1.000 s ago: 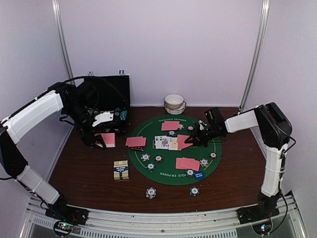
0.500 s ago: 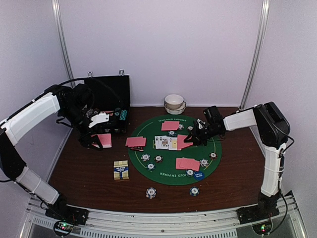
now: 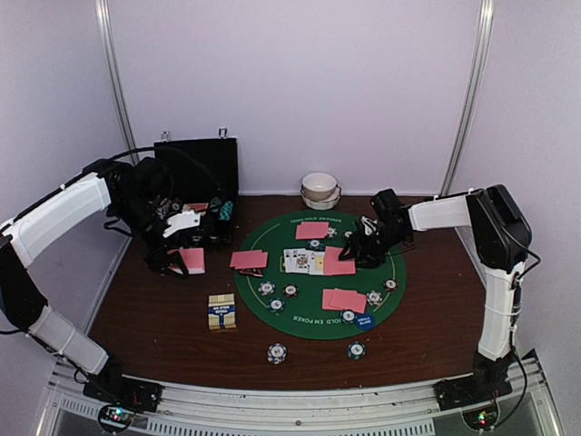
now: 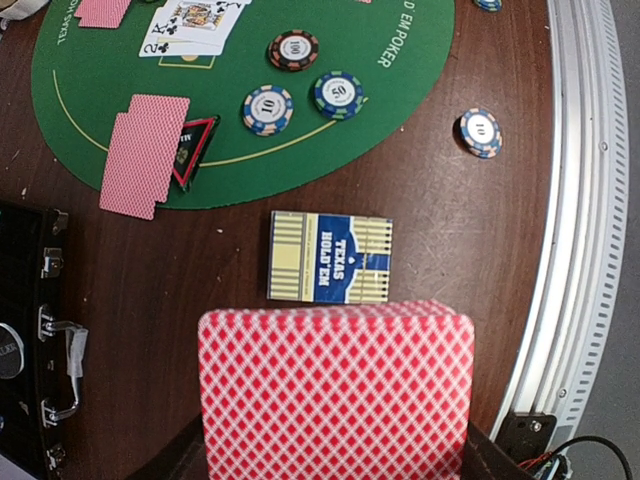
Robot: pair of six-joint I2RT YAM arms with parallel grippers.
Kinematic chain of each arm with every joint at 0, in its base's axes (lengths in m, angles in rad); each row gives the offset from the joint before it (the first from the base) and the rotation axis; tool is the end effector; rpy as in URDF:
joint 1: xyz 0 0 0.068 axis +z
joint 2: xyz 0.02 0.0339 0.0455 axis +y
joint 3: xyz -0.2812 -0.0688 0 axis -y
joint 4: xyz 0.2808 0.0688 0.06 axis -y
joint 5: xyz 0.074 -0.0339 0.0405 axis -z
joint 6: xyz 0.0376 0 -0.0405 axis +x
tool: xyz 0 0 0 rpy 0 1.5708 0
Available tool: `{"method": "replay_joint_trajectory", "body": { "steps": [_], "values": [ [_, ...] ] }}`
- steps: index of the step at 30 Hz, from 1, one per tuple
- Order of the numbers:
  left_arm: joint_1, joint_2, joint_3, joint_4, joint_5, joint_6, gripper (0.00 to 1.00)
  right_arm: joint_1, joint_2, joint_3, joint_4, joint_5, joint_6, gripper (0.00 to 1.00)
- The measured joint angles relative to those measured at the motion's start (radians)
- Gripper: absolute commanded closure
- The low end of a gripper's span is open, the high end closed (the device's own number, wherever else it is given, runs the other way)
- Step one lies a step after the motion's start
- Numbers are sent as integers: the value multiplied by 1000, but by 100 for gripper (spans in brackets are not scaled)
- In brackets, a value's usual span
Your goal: Distribute texas hold em gaming equipment
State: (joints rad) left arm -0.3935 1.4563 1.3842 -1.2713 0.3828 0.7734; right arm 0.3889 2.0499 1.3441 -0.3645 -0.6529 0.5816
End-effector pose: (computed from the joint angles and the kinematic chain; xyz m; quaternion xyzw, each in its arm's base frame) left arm 0.2687 -0.1268 0.3264 0.5554 0.8021 -0.1646 0.1451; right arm 0.4097 0.1926 0.1354 0.0092 0.9211 0.3842 0.0626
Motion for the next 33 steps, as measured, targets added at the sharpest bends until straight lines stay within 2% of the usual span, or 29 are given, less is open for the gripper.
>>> {"method": "replay_joint_trajectory", "body": {
  "steps": [12,15,24,33],
  "values": [
    [0,0,-21,18,4,0,89,33,-51,93,-197,182,-126,14],
    [0,0,-21,20,6,0,89,54,-54,126,-241,234,-156,2],
    [0,-4,-51,48,5,0,89,93,-122,160,-372,403,-222,0],
    [57,-21,-215,123,-14,31,92,95,-288,155,-399,456,-235,1]
  ]
}}
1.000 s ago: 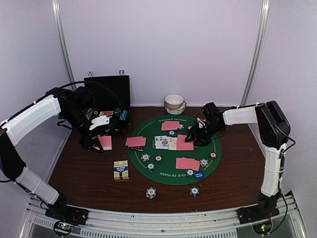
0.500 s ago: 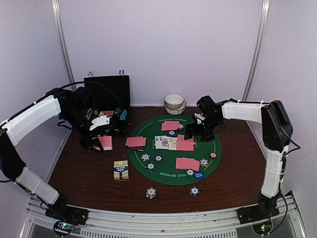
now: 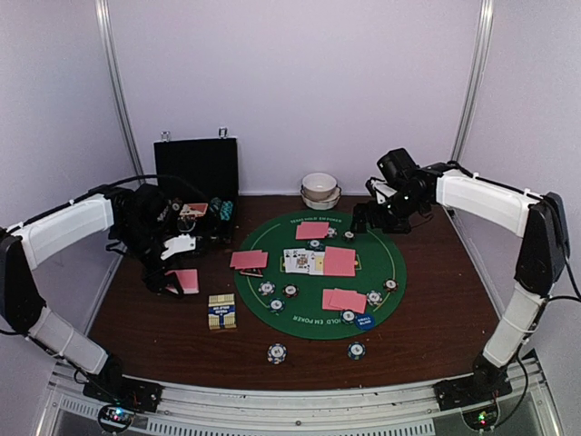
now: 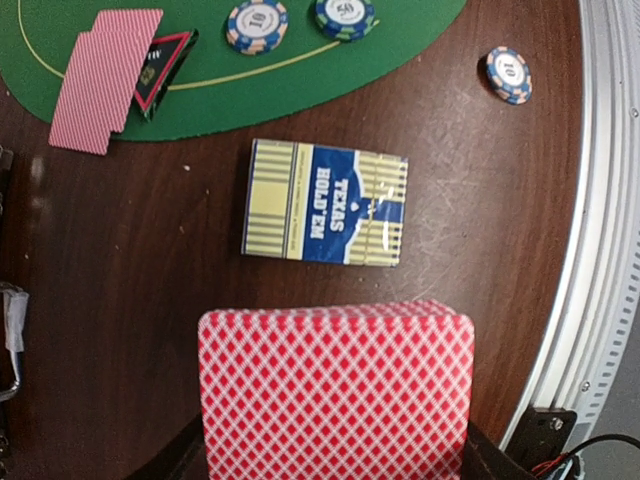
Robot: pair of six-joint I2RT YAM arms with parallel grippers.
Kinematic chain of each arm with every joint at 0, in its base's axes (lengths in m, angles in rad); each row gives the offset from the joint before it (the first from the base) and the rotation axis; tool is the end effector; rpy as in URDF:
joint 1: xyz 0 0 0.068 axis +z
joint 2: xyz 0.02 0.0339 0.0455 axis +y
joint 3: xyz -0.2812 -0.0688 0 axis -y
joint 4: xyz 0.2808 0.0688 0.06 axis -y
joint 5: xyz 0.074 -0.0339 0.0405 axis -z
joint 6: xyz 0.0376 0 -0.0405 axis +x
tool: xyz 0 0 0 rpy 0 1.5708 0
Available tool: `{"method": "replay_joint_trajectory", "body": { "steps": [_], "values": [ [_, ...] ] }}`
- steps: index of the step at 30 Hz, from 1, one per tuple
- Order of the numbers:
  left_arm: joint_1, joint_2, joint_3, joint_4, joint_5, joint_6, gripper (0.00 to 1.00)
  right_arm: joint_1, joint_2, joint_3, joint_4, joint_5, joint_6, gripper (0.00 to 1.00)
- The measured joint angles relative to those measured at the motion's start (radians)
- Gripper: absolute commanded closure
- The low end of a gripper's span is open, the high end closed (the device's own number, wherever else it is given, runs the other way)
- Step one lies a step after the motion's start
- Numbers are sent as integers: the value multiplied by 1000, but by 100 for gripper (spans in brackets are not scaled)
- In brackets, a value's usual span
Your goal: Distribute texas hold em gaming equipment
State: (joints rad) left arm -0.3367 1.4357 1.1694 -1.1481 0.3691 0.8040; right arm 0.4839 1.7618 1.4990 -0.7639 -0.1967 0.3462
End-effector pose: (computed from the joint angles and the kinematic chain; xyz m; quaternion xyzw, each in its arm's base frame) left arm 0.2653 -0.1072 0.2684 0.5412 0.8172 -0.1602 0.1171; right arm 0.3662 0.2008 0.2797 -0.0923 0.9545 0.1944 0.2066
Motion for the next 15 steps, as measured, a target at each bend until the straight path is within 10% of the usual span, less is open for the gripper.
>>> {"method": "replay_joint_trajectory", "body": {
  "steps": [15],
  "values": [
    [46,47,-269,233,-77,106,92,0,-146,-203,68,-33,79,1]
  ]
}}
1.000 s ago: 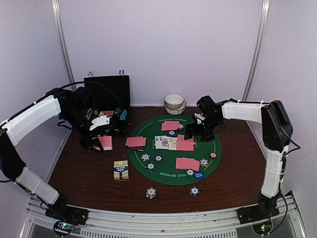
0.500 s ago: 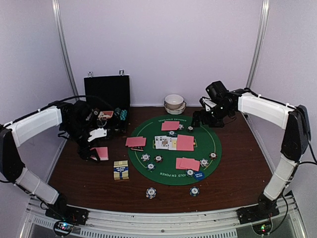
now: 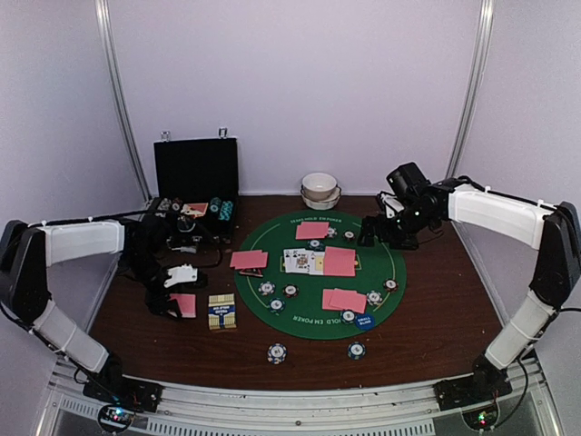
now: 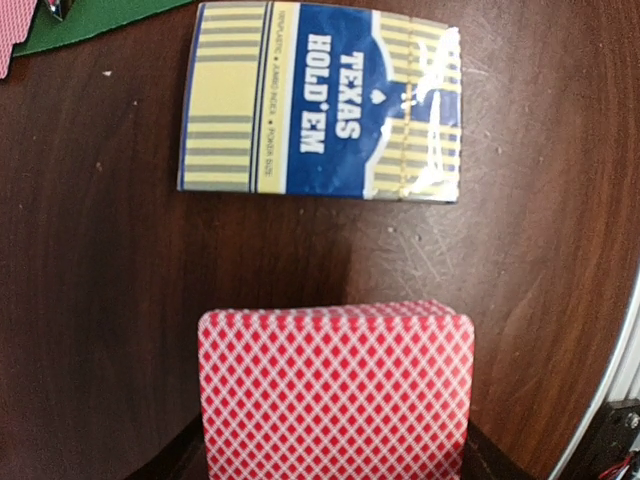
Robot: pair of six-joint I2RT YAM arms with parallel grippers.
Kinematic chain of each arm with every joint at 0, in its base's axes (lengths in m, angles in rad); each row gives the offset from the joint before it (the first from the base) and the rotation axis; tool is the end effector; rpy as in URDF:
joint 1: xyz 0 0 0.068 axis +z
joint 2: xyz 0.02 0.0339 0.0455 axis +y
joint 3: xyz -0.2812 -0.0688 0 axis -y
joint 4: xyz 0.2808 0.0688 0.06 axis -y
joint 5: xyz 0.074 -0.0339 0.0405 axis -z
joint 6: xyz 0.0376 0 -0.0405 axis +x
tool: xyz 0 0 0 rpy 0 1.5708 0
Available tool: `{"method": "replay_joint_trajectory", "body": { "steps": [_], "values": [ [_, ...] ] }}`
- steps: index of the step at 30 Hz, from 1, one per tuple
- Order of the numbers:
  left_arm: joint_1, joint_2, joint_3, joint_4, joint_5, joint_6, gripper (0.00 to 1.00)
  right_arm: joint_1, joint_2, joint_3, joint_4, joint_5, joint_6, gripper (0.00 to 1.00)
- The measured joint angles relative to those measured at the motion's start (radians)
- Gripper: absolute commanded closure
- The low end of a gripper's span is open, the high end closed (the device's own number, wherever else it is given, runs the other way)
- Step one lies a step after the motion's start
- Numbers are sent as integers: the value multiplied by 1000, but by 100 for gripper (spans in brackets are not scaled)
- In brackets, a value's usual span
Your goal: Distribute texas hold em gaming equipment
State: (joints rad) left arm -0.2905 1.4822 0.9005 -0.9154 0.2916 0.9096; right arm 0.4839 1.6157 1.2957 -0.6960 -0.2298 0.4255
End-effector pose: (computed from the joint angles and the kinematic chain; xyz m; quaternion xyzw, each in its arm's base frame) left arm 0.2564 -0.0879 0.1797 0.5627 0.8130 -0.1272 0.0789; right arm 0.3291 0.1827 0.2690 -0.0593 0.9541 0.2185 0.1960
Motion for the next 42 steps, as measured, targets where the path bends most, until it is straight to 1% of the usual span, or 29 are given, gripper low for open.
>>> {"method": "replay_joint_trajectory", "body": {
  "steps": [5,12,17,22,23,24,25,26,31,36,42],
  "values": [
    [1,58,-32,79,-6,3,89,0,-35,-11,10,-3,16,0],
    [-27,101,-45,135,-25,2,76,0,-111,-45,32,-7,43,1],
    [-72,115,-48,161,-39,-4,75,0,-155,-95,40,-8,62,1],
    [-77,117,-47,164,-41,-18,74,0,-184,-111,42,-8,77,1],
    [-77,117,-47,164,-41,-20,69,0,-190,-111,42,-8,79,1],
    [-77,117,-46,164,-40,-23,47,0,-195,-111,42,-8,79,0],
    [-77,117,-45,163,-40,-26,8,0,-199,-111,41,-8,80,1],
    [-77,117,-45,162,-40,-29,3,0,-204,-111,41,-8,79,0],
    [-78,114,-40,152,-37,-43,2,0,-213,-111,39,-3,79,1],
    [-78,91,-34,109,-35,-60,2,-8,-220,-107,26,3,78,1],
    [-78,21,47,31,-18,-96,3,-25,-227,-70,-4,32,66,0]
  ]
}}
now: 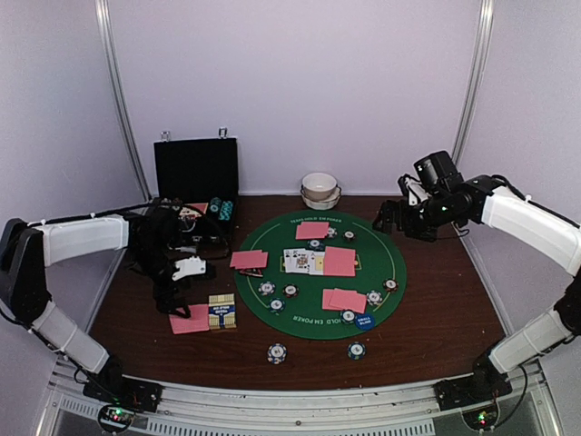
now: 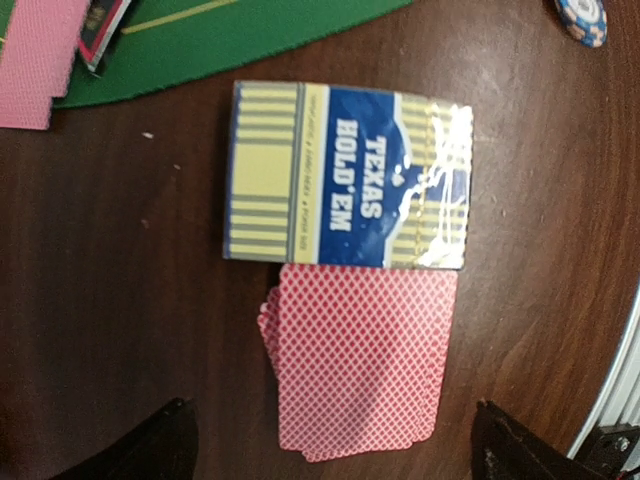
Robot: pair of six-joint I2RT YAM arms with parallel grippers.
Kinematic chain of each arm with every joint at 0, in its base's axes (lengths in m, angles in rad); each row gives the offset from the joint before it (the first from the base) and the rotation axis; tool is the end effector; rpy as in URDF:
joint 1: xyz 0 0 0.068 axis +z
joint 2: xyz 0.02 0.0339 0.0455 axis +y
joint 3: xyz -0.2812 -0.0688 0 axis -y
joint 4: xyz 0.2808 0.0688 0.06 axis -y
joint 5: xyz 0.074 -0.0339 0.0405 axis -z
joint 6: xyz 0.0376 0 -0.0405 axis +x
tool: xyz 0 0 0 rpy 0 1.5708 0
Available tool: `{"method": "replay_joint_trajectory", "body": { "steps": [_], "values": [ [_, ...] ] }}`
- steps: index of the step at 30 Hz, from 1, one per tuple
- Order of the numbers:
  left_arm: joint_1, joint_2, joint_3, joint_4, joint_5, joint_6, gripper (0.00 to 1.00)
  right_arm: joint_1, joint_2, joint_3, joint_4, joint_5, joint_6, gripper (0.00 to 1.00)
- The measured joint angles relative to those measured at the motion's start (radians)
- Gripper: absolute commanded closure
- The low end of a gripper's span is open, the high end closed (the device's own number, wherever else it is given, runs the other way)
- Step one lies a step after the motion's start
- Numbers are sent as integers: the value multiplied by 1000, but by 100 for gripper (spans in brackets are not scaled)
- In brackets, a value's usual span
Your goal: Distribute texas hold em gaming equipment
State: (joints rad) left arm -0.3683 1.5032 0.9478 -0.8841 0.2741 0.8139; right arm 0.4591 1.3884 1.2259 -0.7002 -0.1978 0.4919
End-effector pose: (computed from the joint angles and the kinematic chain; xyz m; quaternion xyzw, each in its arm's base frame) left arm 0.2628 -0.1123 0.1877 0.5583 0.8158 -0.1186 0.0935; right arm 0.2907 0.1519 0.3196 -0.0189 0.9338 0.2403 0.2643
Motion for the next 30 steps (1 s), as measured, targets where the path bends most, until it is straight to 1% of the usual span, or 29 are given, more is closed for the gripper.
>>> {"method": "replay_joint_trajectory", "body": {
  "steps": [4,7,9,12,14,16,19,24,30],
  "values": [
    [19,-54,65,-13,33,-49,2,-20,-45,11,-3,89,-31,1],
    [97,-111,89,44,95,-131,3,-47,-111,-16,38,256,-74,0],
    [166,-144,87,115,128,-192,2,-58,-185,-109,151,384,-130,0],
    [268,-194,36,298,197,-301,3,-69,-301,-346,407,592,-249,0],
    [313,-214,-24,413,228,-370,2,-84,-317,-484,578,685,-334,1],
    [340,-210,-80,505,244,-431,2,-110,-291,-575,704,745,-393,0],
    [361,-152,-136,628,248,-508,2,-169,-224,-655,859,797,-443,0],
    [413,-36,-200,801,254,-599,3,-225,-140,-753,1121,816,-492,0],
    [454,34,-240,972,264,-655,2,-245,-45,-816,1321,804,-519,1]
  ]
}}
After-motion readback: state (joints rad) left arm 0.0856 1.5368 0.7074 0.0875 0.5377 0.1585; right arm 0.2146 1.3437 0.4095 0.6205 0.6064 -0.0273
